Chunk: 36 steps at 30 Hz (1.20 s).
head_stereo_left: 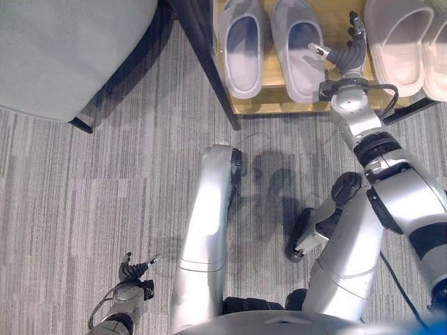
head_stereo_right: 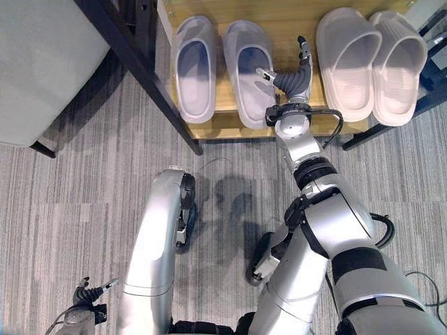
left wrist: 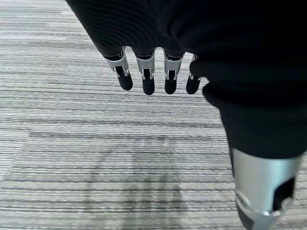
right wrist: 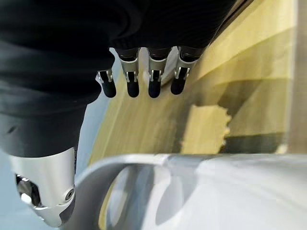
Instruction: Arrange the slippers neatly on the shoe rack.
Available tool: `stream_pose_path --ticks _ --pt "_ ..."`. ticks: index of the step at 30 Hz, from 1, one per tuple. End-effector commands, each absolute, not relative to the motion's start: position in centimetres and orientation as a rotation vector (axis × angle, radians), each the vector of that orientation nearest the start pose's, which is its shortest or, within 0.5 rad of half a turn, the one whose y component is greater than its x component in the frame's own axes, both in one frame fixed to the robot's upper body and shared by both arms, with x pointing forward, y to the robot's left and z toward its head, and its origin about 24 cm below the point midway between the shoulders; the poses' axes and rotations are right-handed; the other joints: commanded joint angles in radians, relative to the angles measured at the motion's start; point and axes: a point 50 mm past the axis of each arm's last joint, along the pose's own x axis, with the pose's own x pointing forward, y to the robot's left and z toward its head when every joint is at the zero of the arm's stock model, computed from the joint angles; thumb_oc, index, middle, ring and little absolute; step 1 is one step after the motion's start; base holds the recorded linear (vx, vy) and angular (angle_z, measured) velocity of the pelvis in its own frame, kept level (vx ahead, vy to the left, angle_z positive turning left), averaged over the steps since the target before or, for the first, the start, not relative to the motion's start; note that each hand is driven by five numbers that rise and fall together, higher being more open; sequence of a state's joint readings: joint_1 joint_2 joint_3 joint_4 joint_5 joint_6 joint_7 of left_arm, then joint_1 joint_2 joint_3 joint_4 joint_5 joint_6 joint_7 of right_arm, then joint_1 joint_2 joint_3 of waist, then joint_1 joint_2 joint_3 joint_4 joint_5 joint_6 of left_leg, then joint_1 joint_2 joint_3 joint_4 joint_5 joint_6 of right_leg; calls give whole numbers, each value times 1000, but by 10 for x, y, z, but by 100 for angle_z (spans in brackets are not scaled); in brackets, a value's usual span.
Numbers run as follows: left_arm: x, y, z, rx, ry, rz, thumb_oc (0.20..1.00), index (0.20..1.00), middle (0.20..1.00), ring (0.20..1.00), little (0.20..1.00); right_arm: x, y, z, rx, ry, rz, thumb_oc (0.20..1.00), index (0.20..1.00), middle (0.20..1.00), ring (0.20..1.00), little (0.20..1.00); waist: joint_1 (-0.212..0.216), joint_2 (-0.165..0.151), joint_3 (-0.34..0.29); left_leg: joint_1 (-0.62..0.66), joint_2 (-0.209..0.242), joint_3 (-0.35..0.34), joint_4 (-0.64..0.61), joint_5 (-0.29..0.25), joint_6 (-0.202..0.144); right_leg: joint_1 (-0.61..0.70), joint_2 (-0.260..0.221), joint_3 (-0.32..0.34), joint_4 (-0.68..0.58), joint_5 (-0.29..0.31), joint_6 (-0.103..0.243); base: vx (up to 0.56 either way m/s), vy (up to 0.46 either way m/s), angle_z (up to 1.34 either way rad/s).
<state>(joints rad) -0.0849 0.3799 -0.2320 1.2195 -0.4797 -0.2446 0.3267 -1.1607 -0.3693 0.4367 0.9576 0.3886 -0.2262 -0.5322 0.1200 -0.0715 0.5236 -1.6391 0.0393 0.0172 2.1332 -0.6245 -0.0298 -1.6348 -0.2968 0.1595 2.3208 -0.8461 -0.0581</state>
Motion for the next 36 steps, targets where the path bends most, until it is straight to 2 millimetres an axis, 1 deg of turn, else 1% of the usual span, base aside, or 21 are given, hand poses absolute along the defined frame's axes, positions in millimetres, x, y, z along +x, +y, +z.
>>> stream_pose_path --ticks 1,4,8,10,11,14,15,18,24,28,31,32,33,34,36 --pt "119 296 -126 307 902 564 1000 1000 1000 1000 1000 404 -136 275 -189 -604 -250 1000 1000 1000 1000 1000 49 -2 -4 69 -12 -41 0 -165 37 111 39 226 50 107 -102 -4 62 -13" --pt "121 294 -127 292 907 567 1000 1000 1000 1000 1000 403 -122 268 -201 -596 -207 1000 1000 1000 1000 1000 45 -1 -4 69 -11 -49 24 -176 38 107 48 226 60 108 -98 -6 65 -16" --pt "126 289 -128 279 899 556 1000 1000 1000 1000 1000 396 -88 254 -216 -605 -92 1000 1000 1000 1000 1000 41 -3 -4 69 -2 -58 68 -203 47 95 68 230 72 109 -94 1 86 -24" --pt "125 288 -128 274 902 561 1000 1000 1000 1000 1000 392 -82 254 -215 -623 -69 1000 1000 1000 1000 1000 39 -6 -4 69 1 -59 74 -207 48 93 70 233 73 109 -92 6 50 -16" --pt "122 287 -130 265 913 572 1000 1000 1000 1000 1000 388 -77 249 -210 -630 -49 1000 1000 1000 1000 1000 36 -8 -4 69 1 -60 82 -209 48 96 75 235 76 109 -92 2 49 -13" --pt "119 287 -131 254 924 586 1000 1000 1000 1000 1000 383 -72 247 -208 -646 -29 1000 1000 1000 1000 1000 29 -14 -4 69 1 -57 86 -210 48 99 77 238 78 109 -92 0 20 -6" --pt "119 286 -132 246 929 594 1000 1000 1000 1000 1000 379 -68 245 -191 -662 -13 1000 1000 1000 1000 1000 24 -18 -4 69 1 -56 92 -212 45 101 79 241 85 112 -89 0 0 0" --pt "121 287 -131 247 927 597 1000 1000 1000 1000 1000 374 -62 242 -191 -669 12 1000 1000 1000 1000 1000 22 -22 -4 69 4 -54 99 -215 43 99 81 244 87 110 -90 -2 -3 -2" --pt "118 285 -133 251 944 597 1000 1000 1000 1000 1000 366 -46 237 -217 -690 68 1000 1000 1000 1000 1000 16 -22 -4 69 8 -55 108 -219 43 100 88 247 97 111 -89 0 0 -1" --pt "118 286 -132 265 944 593 1000 1000 1000 1000 1000 367 -43 231 -236 -669 74 1000 1000 1000 1000 1000 17 -19 -4 69 8 -55 113 -220 43 98 92 249 102 112 -87 0 0 0" --pt "115 287 -133 276 951 594 1000 1000 1000 1000 1000 372 -44 233 -234 -655 55 1000 1000 1000 1000 1000 21 -13 -4 69 9 -60 117 -220 42 98 94 249 106 113 -88 0 0 0" --pt "114 288 -133 283 954 591 1000 1000 1000 1000 1000 373 -43 236 -254 -663 52 1000 1000 1000 1000 1000 24 -9 -4 69 9 -62 119 -219 41 99 95 249 107 113 -88 0 0 0" --pt "115 289 -132 285 951 591 1000 1000 1000 1000 1000 374 -44 239 -263 -669 45 1000 1000 1000 1000 1000 25 -9 -4 69 8 -63 120 -219 40 100 96 250 107 114 -87 -36 -9 0" --pt "114 290 -132 287 957 590 1000 1000 1000 1000 1000 377 -49 243 -297 -673 17 1000 1000 1000 1000 1000 25 -6 -4 69 6 -65 124 -216 38 103 96 250 109 116 -85 -31 -7 0" --pt "113 290 -133 285 964 598 1000 1000 1000 1000 1000 378 -56 243 -300 -671 -9 1000 1000 1000 1000 1000 23 -5 -4 69 3 -66 125 -214 38 106 97 251 109 121 -82 0 0 0"
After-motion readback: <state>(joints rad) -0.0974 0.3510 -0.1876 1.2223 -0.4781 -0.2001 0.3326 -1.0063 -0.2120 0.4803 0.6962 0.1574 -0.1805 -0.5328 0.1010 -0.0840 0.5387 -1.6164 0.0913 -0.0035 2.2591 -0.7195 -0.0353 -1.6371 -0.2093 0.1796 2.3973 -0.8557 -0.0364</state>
